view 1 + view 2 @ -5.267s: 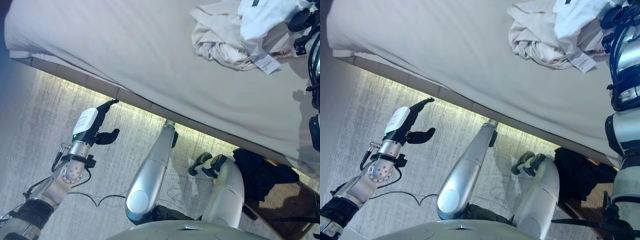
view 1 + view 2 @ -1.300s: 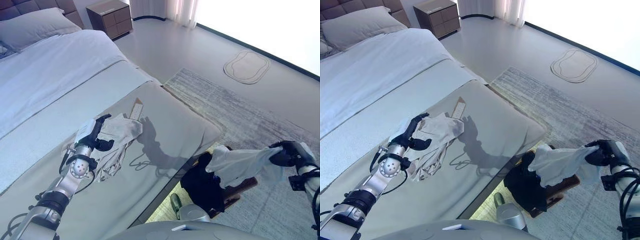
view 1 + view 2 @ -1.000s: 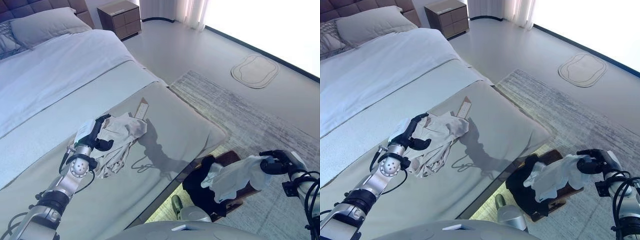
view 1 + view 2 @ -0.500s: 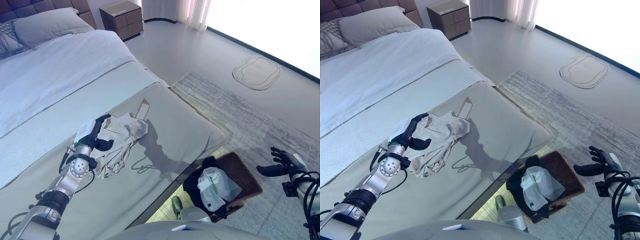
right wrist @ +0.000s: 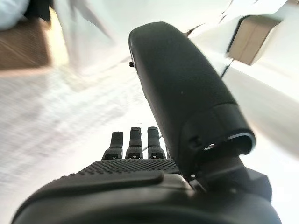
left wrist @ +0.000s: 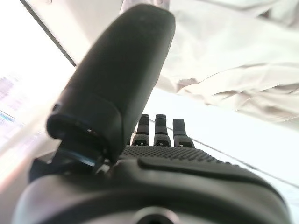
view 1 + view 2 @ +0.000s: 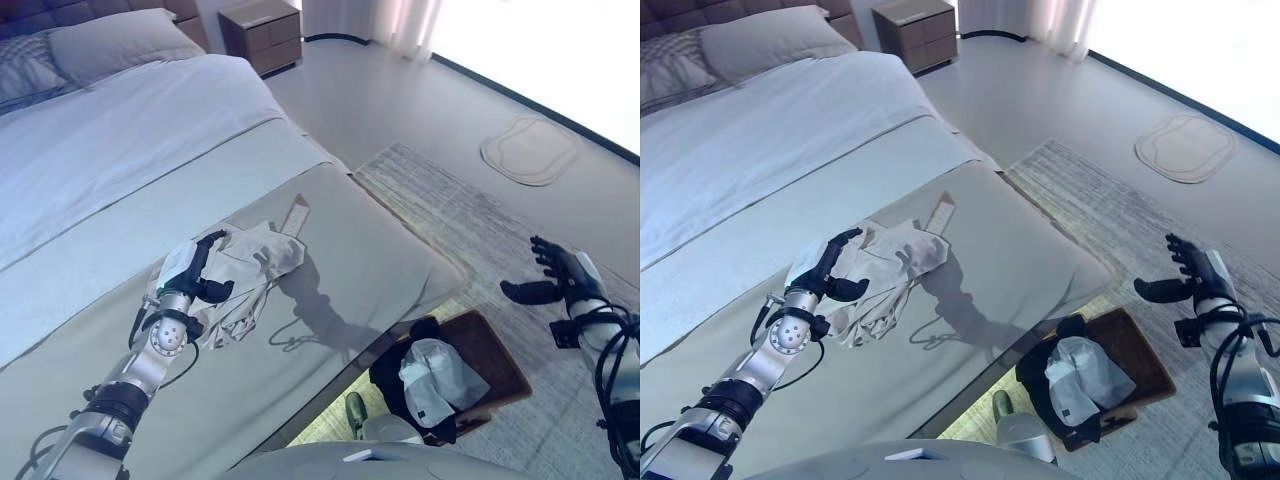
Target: Pick up the clothes from the bed and place them into the basket
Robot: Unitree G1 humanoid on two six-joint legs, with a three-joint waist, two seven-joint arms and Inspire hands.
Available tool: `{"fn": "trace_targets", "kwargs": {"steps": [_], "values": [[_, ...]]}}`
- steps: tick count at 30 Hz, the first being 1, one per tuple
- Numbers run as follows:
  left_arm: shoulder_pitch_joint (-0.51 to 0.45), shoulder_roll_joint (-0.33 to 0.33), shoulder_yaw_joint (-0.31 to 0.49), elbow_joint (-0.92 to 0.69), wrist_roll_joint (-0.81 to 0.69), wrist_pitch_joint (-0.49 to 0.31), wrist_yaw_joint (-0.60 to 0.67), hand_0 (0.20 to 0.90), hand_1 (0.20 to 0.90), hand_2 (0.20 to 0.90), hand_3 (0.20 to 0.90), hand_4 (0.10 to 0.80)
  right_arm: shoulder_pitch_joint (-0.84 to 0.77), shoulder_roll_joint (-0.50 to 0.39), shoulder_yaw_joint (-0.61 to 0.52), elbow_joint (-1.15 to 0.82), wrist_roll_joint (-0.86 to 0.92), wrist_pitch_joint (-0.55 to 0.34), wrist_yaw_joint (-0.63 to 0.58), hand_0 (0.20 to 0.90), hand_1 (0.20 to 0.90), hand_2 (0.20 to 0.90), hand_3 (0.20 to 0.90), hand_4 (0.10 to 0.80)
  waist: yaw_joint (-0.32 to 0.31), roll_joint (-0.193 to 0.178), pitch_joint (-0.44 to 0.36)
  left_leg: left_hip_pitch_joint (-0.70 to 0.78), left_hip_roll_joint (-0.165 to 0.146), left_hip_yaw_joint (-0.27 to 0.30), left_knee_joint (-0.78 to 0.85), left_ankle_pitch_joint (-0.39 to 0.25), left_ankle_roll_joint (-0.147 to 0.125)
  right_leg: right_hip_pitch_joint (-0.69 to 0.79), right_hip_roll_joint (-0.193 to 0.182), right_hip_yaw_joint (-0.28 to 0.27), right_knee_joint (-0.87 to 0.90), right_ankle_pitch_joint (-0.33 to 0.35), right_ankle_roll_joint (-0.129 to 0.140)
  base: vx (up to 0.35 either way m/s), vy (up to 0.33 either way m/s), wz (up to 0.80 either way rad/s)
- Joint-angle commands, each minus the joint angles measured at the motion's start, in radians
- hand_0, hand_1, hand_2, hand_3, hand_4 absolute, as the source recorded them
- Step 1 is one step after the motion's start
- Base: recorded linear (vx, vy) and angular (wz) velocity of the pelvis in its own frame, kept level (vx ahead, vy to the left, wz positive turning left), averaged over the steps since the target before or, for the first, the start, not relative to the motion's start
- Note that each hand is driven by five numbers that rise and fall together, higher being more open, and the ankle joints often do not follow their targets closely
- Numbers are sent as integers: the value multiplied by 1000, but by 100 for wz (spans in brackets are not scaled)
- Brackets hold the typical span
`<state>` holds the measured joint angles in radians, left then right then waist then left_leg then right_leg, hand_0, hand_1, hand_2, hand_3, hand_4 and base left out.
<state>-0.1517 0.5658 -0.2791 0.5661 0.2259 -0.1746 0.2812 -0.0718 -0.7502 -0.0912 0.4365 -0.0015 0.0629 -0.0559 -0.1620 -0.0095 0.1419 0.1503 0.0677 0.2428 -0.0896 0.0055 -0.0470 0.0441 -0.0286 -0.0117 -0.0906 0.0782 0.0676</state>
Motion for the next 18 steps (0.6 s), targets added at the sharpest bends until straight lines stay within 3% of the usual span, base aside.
{"fn": "trace_targets", "kwargs": {"steps": [1,10,18], "values": [[-47,33,31,-34,12,-46,82,900,900,900,900,800,-207,-91,35,-44,-14,-42,-73,900,900,900,900,800,72,-21,-36,-38,-71,-37,63,-88,54,-24,15,-44,106,-83,25,55,-32,36],[25,29,73,-32,35,-89,26,900,900,900,900,800,-411,-83,175,-58,-69,-13,-124,900,900,900,900,800,182,-23,-2,-97,-87,-132,155,-102,49,-14,1,-125,189,-157,-17,40,-18,40],[73,70,94,-79,20,-90,-37,900,900,900,900,800,-543,-85,273,26,-54,29,-80,900,900,900,900,800,277,-11,53,-161,-99,-221,241,-109,45,-46,-17,-214,314,-225,-51,64,6,40]]}}
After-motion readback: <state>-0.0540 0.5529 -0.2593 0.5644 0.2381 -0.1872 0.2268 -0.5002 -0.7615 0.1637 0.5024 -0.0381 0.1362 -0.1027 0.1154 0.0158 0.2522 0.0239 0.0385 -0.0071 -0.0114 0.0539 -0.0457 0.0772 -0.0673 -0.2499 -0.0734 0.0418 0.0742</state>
